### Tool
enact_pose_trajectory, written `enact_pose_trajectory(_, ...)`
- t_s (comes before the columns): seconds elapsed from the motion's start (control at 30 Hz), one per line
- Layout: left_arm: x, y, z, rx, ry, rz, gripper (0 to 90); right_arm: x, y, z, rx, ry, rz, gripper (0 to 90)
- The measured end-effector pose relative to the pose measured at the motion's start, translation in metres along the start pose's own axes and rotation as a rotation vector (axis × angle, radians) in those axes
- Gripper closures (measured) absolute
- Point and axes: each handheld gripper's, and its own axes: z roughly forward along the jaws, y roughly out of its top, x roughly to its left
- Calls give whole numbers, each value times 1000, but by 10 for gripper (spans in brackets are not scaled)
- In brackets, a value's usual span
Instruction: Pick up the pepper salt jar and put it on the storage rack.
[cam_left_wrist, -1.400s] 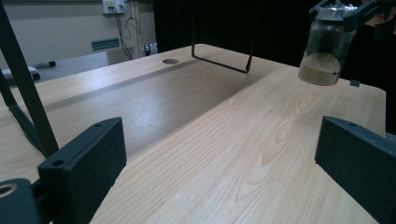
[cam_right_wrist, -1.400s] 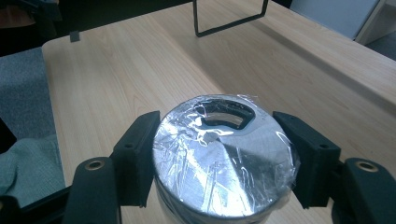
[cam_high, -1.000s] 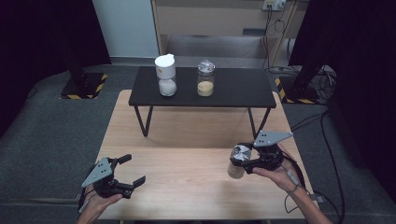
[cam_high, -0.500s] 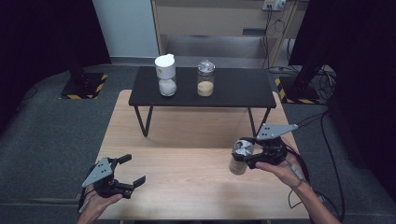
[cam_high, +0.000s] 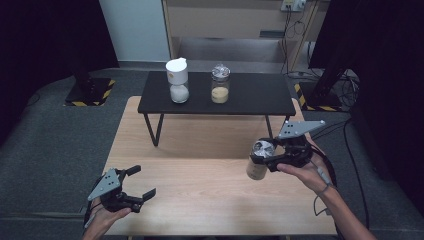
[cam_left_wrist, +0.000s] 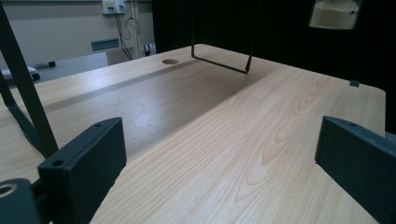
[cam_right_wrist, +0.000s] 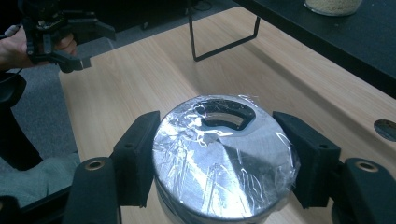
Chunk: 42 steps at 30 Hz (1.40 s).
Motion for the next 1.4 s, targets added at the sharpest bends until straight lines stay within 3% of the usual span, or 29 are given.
enact_pose_trajectory(0.97, 1, 0, 1, 4, -2, -3, 8, -12, 54, -14, 4, -74, 21, 355)
enact_pose_trajectory(1.4, 1, 0, 1, 3, -4, -4, 8, -18, 75, -18, 0, -132, 41, 355)
